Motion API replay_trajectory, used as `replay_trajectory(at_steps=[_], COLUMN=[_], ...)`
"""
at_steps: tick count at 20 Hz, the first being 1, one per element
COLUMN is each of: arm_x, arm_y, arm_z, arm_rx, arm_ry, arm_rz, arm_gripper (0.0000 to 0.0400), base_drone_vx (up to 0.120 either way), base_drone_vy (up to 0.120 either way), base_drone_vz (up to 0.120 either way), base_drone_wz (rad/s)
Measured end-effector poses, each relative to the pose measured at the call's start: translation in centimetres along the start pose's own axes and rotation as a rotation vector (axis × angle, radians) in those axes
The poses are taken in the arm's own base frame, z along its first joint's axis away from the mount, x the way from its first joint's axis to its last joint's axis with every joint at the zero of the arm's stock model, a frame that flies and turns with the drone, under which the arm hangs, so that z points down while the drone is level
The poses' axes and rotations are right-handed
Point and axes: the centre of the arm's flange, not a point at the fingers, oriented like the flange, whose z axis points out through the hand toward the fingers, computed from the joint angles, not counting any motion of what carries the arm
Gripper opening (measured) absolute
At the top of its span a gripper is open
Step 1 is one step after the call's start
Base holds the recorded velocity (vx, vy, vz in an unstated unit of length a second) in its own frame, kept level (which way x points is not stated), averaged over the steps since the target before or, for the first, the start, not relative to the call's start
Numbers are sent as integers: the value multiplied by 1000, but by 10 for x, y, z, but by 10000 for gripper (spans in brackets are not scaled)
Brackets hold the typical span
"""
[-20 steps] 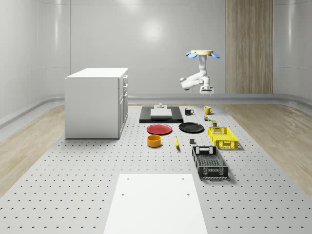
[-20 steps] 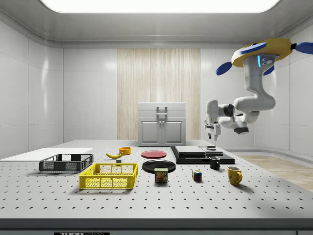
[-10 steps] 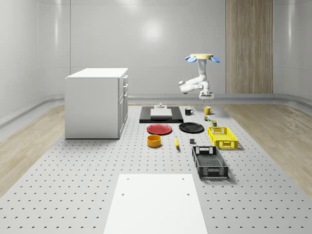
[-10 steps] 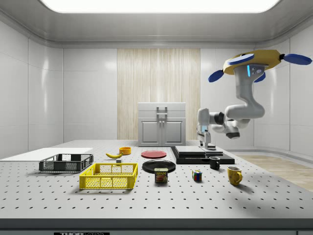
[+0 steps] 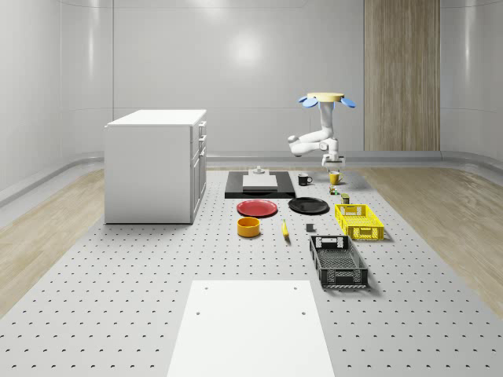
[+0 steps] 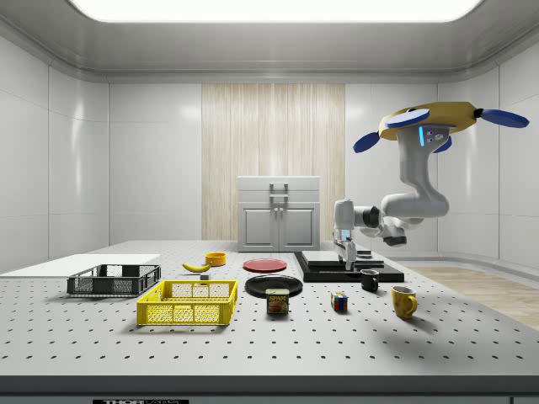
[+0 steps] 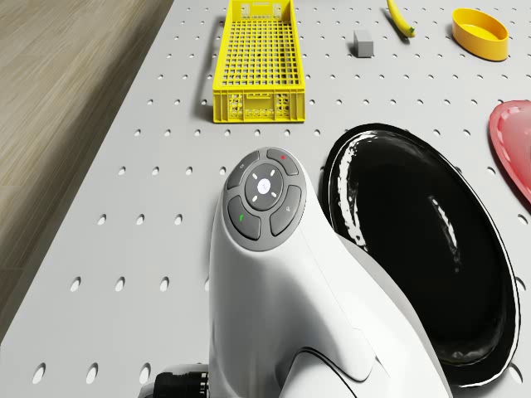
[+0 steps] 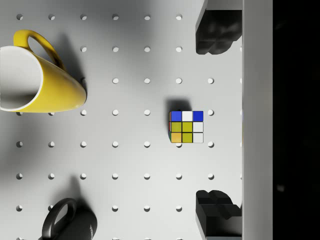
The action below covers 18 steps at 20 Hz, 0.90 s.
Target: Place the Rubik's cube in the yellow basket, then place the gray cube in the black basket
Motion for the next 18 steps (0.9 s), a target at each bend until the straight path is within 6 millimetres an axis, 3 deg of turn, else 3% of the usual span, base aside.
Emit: replay_trajectory(at_steps=[15,18], arm_x=[0,0], arm_y=[0,0], arm_z=[0,1], arm_rx=[0,0], arm_ry=[0,0], arm_rz=[0,0], arm_gripper=[400,400], base_drone_vx=[8,0], base_drone_vy=[-8,0], base_drone_vz=[-120,-27], base_drone_wz=[0,0])
